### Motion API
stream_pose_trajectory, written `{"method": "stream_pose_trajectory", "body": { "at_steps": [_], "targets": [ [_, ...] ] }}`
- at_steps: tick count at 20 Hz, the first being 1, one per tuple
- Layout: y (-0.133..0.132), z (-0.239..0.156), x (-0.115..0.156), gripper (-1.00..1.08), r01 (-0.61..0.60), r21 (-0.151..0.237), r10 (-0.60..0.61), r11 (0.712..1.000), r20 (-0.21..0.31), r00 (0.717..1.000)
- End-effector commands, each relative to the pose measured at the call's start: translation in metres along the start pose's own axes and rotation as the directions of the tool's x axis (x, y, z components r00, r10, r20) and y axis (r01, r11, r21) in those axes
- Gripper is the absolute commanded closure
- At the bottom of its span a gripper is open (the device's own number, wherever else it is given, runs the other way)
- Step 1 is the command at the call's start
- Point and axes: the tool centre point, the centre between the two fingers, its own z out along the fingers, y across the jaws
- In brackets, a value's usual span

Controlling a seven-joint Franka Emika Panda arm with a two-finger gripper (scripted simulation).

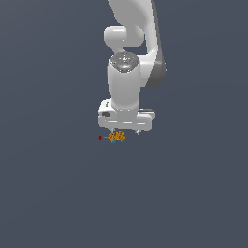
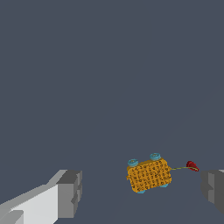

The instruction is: Pick up the object and move it to a goal position.

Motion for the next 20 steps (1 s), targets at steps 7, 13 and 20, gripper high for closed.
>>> {"method": "stream_pose_trajectory", "body": {
  "at_steps": [7,13,20],
  "targets": [
    [0.010,0.021,-0.009,-0.92,-0.199,0.005,0.199,0.980,0.008,0.980],
    [0.021,0.040,-0.018,-0.92,-0.385,0.005,0.384,0.923,0.015,0.923],
    [0.035,0.061,-0.030,-0.92,-0.584,0.000,0.584,0.811,0.019,0.811]
  ]
}}
